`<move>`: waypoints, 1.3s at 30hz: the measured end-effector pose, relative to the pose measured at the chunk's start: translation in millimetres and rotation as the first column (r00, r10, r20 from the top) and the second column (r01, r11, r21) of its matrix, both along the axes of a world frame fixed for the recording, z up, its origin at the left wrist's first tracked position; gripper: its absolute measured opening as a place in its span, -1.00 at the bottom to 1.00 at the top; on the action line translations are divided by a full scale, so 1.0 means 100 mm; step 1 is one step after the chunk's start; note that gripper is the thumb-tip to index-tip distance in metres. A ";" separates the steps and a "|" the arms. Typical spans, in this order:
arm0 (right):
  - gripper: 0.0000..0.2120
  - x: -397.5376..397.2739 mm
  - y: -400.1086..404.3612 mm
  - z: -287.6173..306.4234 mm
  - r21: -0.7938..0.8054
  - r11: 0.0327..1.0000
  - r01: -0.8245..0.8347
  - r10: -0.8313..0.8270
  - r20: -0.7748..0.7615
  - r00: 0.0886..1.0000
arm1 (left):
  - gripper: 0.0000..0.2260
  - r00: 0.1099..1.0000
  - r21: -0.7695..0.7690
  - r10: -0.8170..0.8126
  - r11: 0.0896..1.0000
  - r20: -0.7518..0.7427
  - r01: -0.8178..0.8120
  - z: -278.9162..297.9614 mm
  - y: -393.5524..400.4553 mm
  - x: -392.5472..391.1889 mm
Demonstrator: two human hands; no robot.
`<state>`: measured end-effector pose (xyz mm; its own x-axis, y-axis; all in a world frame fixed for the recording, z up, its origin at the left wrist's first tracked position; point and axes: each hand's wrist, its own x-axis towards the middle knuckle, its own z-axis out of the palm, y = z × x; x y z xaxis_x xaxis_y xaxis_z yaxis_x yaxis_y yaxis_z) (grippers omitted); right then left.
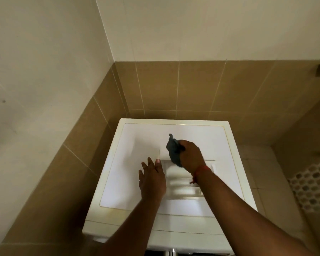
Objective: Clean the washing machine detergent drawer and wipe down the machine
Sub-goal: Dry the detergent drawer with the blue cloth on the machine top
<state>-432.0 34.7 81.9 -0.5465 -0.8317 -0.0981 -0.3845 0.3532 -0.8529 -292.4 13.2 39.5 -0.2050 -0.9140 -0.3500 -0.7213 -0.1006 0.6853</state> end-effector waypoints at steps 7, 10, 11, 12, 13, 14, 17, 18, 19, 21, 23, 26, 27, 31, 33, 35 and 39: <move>-0.77 0.54 0.00 -0.11 -0.039 0.972 -0.231 0.219 -0.199 0.955 | -0.15 0.998 0.009 0.044 0.999 -0.036 -0.044 0.00 -0.03 0.00; -0.80 0.52 0.26 -0.18 -0.034 0.967 -0.254 0.248 -0.132 0.960 | -0.25 0.996 0.020 0.060 0.998 -0.064 -0.059 0.02 -0.02 -0.01; -0.80 0.50 0.36 -0.19 -0.007 0.956 -0.294 0.291 -0.123 0.949 | -0.29 0.996 0.021 0.051 0.999 -0.069 -0.050 0.03 -0.01 0.01; -0.79 0.47 0.44 -0.23 0.037 0.934 -0.355 0.355 -0.176 0.918 | -0.36 0.997 0.018 0.022 1.000 -0.071 -0.021 0.06 0.00 0.02; -0.77 0.44 0.52 -0.25 0.087 0.902 -0.422 0.430 -0.217 0.876 | -0.44 0.996 -0.004 -0.005 1.000 -0.086 0.004 0.09 0.02 0.04; -0.73 0.38 0.58 -0.23 0.164 0.863 -0.477 0.504 -0.260 0.824 | -0.50 0.995 -0.031 -0.028 0.999 -0.092 0.025 0.11 0.05 0.05; -0.68 0.10 0.69 -0.07 0.288 0.799 -0.529 0.589 -0.191 0.785 | -0.51 0.983 0.045 0.072 0.997 -0.168 -0.065 0.14 0.05 0.06; -0.69 -0.02 0.75 -0.02 0.280 0.830 -0.483 0.528 -0.111 0.842 | -0.52 0.975 0.062 0.109 0.993 -0.194 -0.099 0.10 0.04 0.08; -0.69 -0.14 0.81 0.02 0.259 0.886 -0.385 0.406 -0.028 0.914 | -0.51 0.959 0.065 0.151 0.988 -0.238 -0.140 0.09 0.03 0.08; -0.66 -0.41 0.94 0.03 0.176 0.983 -0.049 0.042 0.044 0.998 | -0.50 0.948 0.084 0.178 0.983 -0.264 -0.161 0.08 0.01 0.07; -0.68 -0.66 1.06 -0.08 0.150 0.951 0.270 -0.281 0.053 0.958 | -0.56 0.956 0.096 0.135 0.989 -0.262 -0.113 0.19 0.08 0.07; -0.79 -0.82 1.03 -0.32 0.315 0.901 0.298 -0.365 0.181 0.913 | -0.54 0.955 0.105 0.099 0.992 -0.279 -0.072 0.30 0.12 0.07; -0.83 -0.84 1.01 -0.43 0.367 0.903 0.222 -0.337 0.285 0.897 | -0.51 0.934 0.158 0.137 0.983 -0.331 -0.089 0.35 0.14 0.05; -0.77 -0.80 1.00 -0.49 0.331 0.915 0.232 -0.390 0.567 0.726 | -0.55 0.773 0.269 0.279 0.952 -0.569 -0.146 0.51 0.21 0.07; -0.73 -0.73 1.08 -0.39 0.211 0.916 0.342 -0.384 0.709 0.592 | -0.63 0.735 0.157 0.239 0.971 -0.635 -0.180 0.51 0.21 0.13; -0.69 -0.70 1.17 -0.39 0.112 0.922 0.370 -0.331 0.725 0.605 | -0.68 0.750 0.057 0.181 0.980 -0.636 -0.189 0.47 0.17 0.20; -0.66 -0.66 1.32 -0.49 0.059 0.943 0.327 -0.264 0.732 0.628 | -0.59 0.762 0.011 0.191 0.972 -0.619 -0.235 0.57 0.25 0.26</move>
